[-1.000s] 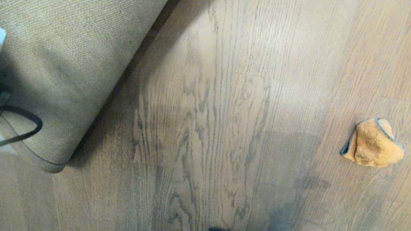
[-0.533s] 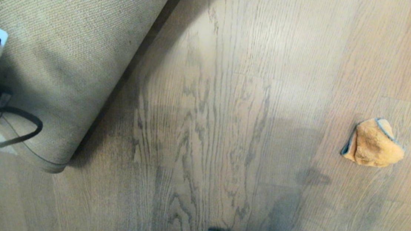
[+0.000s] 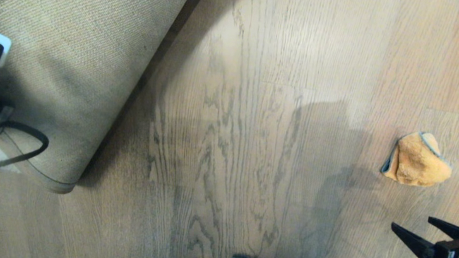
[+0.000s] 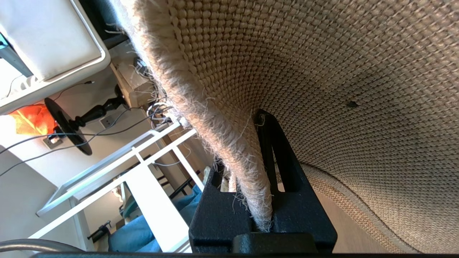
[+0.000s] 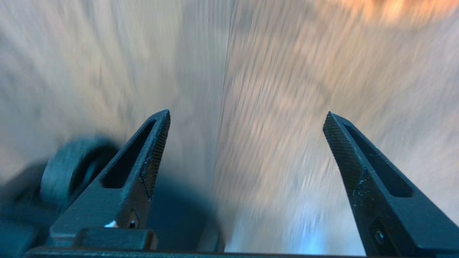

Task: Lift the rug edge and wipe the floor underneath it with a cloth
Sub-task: Pick up the rag

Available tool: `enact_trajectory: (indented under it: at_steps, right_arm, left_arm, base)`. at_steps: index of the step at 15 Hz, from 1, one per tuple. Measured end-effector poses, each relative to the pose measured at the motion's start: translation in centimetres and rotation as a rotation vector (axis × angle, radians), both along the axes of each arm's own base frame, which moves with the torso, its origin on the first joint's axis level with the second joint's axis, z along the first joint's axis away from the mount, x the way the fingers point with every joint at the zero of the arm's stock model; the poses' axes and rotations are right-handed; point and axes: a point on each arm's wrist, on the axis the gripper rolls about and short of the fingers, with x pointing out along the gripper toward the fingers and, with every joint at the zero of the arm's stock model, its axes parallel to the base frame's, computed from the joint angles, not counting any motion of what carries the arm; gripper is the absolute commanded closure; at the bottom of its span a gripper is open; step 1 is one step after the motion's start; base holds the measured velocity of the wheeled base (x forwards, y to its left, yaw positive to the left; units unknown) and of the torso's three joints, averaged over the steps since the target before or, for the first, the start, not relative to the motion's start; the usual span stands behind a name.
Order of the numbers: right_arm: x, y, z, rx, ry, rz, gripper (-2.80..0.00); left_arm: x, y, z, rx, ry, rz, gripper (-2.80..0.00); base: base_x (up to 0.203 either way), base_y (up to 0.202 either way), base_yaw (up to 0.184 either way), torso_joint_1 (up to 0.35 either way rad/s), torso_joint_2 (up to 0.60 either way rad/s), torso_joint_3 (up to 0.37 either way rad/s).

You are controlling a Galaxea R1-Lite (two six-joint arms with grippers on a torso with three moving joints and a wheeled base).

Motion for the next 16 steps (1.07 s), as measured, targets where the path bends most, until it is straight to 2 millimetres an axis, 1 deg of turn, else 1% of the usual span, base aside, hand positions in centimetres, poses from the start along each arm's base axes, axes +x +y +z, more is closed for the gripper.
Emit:
enact_trajectory:
  at_steps: [3,6,13,16]
  right_arm:
    - [1.9,-0.2,0.4,0.000,-0.005,-0.014,-2.80]
    - [3.4,-0.9,0.8,-0.004,-0.010,-0.051,-2.80]
    - [7.1,-2.6,2.8,-0.015,-0.074,-0.120,-2.80]
    - [8.6,-3.1,3.1,-0.020,-0.086,-0.132,-2.80]
  left_arm:
    - [0.0,0.1,0.0,0.000,0.000,0.005,0.00]
    - [0.0,0.2,-0.1,0.001,0.005,0.010,0.00]
    - [0.4,0.4,-0.3,0.002,0.015,0.024,0.00]
    - [0.7,0.5,-0.5,0.003,0.023,0.031,0.00]
  base:
    - [0.000,0.000,0.000,0.000,0.00,0.000]
    - [0.000,0.000,0.000,0.000,0.00,0.000]
    - [0.000,0.000,0.000,0.000,0.00,0.000]
    - [0.000,0.000,0.000,0.000,0.00,0.000]
